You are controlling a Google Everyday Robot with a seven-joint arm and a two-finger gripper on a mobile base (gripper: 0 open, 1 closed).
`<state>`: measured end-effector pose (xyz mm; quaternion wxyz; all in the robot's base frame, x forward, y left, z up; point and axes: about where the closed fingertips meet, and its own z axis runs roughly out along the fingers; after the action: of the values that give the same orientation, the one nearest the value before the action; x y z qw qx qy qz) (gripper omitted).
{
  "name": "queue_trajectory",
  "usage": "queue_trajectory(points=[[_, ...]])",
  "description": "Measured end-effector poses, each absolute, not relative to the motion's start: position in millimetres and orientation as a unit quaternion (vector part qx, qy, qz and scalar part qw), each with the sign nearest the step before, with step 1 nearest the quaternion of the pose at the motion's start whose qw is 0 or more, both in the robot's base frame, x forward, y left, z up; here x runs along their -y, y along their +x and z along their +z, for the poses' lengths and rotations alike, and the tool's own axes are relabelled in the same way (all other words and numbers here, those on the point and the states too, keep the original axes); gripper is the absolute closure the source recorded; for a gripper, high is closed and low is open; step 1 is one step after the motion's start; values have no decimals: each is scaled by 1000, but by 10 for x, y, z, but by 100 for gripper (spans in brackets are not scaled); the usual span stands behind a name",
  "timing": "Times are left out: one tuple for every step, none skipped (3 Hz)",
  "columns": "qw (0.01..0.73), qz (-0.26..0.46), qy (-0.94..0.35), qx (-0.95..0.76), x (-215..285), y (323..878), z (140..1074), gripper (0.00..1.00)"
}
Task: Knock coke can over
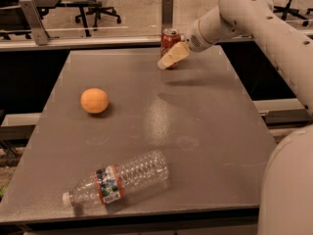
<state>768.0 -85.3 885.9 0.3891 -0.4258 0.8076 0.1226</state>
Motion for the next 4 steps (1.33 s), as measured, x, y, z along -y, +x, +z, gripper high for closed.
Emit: queue_trajectory(points=[[398,128,-409,-811,827,7882,8872,4],[402,132,-404,-811,812,7970,8879,20],[405,146,-404,-807,774,7985,8891,35],[417,158,-406,-798,766,7900,9001,58]])
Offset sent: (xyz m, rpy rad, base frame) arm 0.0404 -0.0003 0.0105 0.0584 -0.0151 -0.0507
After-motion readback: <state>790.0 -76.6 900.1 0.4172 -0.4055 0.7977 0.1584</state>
